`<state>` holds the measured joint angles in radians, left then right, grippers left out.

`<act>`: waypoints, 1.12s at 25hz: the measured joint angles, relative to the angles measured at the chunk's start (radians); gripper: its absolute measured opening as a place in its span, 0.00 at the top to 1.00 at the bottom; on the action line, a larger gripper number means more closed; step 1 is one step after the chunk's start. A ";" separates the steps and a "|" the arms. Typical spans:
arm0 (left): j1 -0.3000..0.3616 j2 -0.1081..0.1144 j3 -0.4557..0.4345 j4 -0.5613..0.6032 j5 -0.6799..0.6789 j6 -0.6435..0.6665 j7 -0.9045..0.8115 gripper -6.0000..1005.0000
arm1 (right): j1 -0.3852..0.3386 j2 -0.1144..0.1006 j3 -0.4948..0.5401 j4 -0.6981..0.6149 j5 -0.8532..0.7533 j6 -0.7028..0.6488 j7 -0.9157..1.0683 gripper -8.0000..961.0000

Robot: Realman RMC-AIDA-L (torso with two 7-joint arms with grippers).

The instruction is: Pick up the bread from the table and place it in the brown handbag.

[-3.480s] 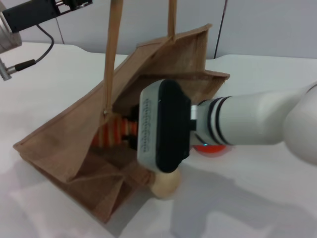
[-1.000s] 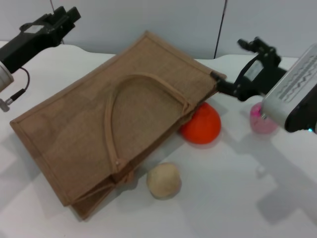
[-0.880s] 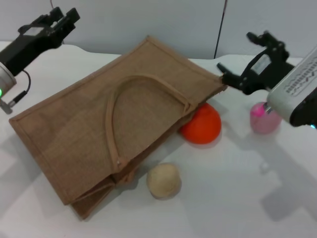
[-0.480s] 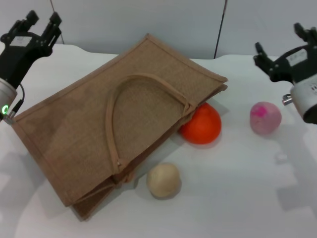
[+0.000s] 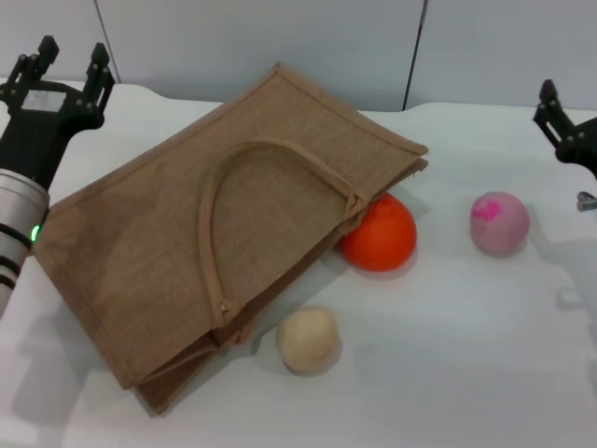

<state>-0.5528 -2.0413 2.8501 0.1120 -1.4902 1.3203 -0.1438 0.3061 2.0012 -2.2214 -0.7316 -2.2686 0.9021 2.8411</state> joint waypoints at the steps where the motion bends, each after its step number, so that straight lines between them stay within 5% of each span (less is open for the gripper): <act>1: 0.002 -0.001 0.000 0.014 -0.012 -0.001 0.036 0.39 | 0.006 0.005 0.000 0.018 0.000 0.012 0.002 0.08; 9: 0.003 -0.003 0.000 0.131 -0.109 0.000 0.284 0.39 | 0.022 0.018 0.000 0.063 0.016 0.046 -0.010 0.08; 28: 0.024 -0.004 0.000 0.143 -0.139 0.011 0.274 0.40 | 0.027 0.017 -0.024 0.090 0.139 0.099 -0.021 0.08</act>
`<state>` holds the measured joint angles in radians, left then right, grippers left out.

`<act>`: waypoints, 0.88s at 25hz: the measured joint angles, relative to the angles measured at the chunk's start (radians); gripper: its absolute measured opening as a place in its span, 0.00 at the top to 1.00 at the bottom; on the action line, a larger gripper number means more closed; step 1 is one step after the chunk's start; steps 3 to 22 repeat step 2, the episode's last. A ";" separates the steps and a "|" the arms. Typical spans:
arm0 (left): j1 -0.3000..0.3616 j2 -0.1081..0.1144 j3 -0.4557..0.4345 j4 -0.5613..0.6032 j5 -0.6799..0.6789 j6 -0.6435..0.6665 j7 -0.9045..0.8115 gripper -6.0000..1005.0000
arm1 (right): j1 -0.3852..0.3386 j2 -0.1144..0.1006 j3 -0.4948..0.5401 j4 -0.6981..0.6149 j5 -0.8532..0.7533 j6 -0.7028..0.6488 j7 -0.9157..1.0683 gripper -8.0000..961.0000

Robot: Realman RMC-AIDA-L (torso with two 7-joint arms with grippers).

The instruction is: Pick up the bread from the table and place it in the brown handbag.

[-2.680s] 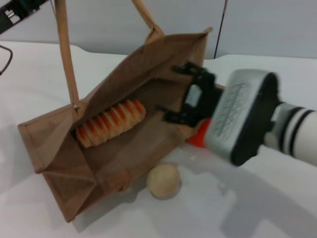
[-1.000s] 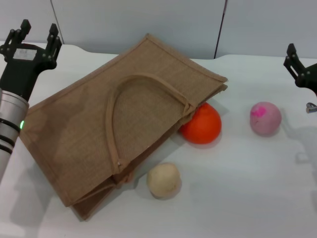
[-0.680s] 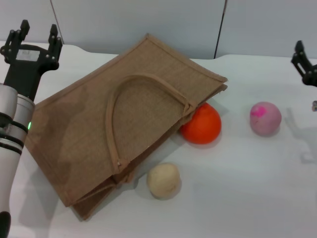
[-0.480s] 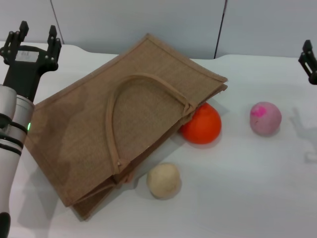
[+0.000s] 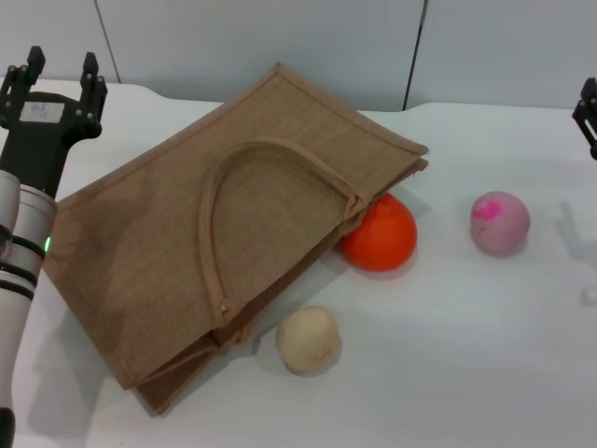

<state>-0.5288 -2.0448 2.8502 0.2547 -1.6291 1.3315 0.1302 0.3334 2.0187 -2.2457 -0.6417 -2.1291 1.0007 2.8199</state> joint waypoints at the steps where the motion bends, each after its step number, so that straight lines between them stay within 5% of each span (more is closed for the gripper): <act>1: 0.001 0.000 0.000 0.000 0.000 0.003 0.000 0.40 | 0.001 0.000 0.000 0.000 0.000 0.000 0.000 0.08; 22: 0.002 0.000 0.000 0.000 0.000 0.006 0.000 0.40 | 0.001 0.000 -0.001 0.000 0.000 0.000 0.000 0.08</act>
